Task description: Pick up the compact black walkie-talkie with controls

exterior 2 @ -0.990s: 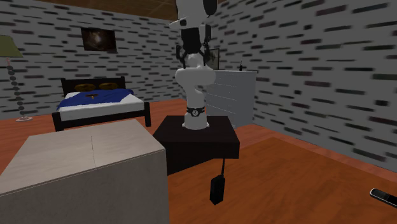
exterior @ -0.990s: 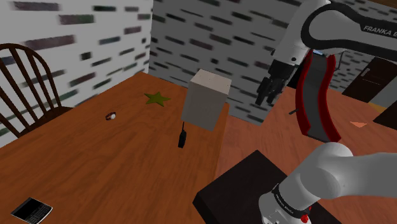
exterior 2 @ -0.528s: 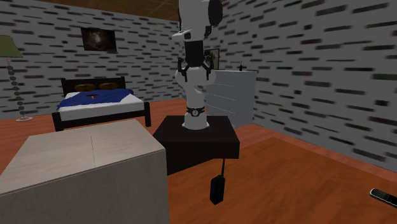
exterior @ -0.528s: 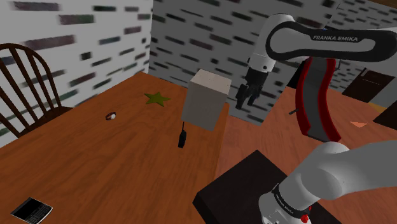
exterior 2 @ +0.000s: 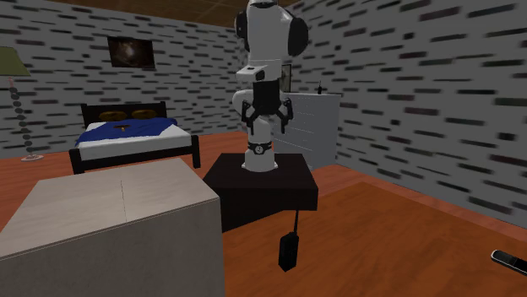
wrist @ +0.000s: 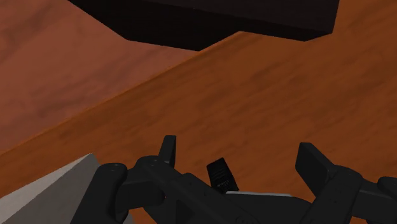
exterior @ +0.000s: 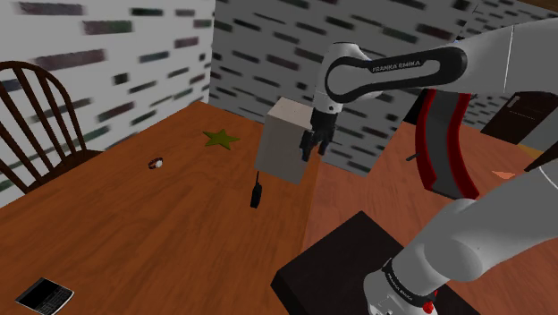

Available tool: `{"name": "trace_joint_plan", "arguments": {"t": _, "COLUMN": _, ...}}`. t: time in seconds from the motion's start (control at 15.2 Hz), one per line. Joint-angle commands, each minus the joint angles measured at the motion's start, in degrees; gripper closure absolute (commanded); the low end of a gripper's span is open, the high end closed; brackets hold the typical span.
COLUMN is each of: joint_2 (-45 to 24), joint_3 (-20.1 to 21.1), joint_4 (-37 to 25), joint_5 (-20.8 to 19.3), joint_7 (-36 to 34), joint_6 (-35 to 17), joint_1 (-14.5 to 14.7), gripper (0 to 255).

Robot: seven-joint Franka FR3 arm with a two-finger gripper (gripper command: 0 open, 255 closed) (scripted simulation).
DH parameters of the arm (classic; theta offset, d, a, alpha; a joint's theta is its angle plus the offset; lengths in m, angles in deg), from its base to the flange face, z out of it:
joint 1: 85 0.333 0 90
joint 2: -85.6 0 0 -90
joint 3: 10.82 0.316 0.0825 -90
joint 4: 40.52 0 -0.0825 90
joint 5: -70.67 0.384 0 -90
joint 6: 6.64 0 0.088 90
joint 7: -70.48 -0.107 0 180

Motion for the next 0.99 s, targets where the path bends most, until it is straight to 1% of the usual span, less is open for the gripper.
{"name": "trace_joint_plan", "arguments": {"t": 0.0, "joint_2": -4.53, "joint_3": 0.72, "joint_4": -1.38, "joint_5": -0.44, "joint_7": -0.25, "joint_6": -2.56, "joint_1": 0.46, "gripper": 0}}
{"name": "trace_joint_plan", "arguments": {"t": 0.46, "joint_2": -21.13, "joint_3": 2.22, "joint_4": -10.36, "joint_5": -3.3, "joint_7": -1.07, "joint_6": -7.98, "joint_1": 1.72, "gripper": 0}}
{"name": "trace_joint_plan", "arguments": {"t": 0.92, "joint_2": -37.71, "joint_3": 2.68, "joint_4": -22.65, "joint_5": -6.9, "joint_7": -2.11, "joint_6": -9.93, "joint_1": 3.69, "gripper": 0}}
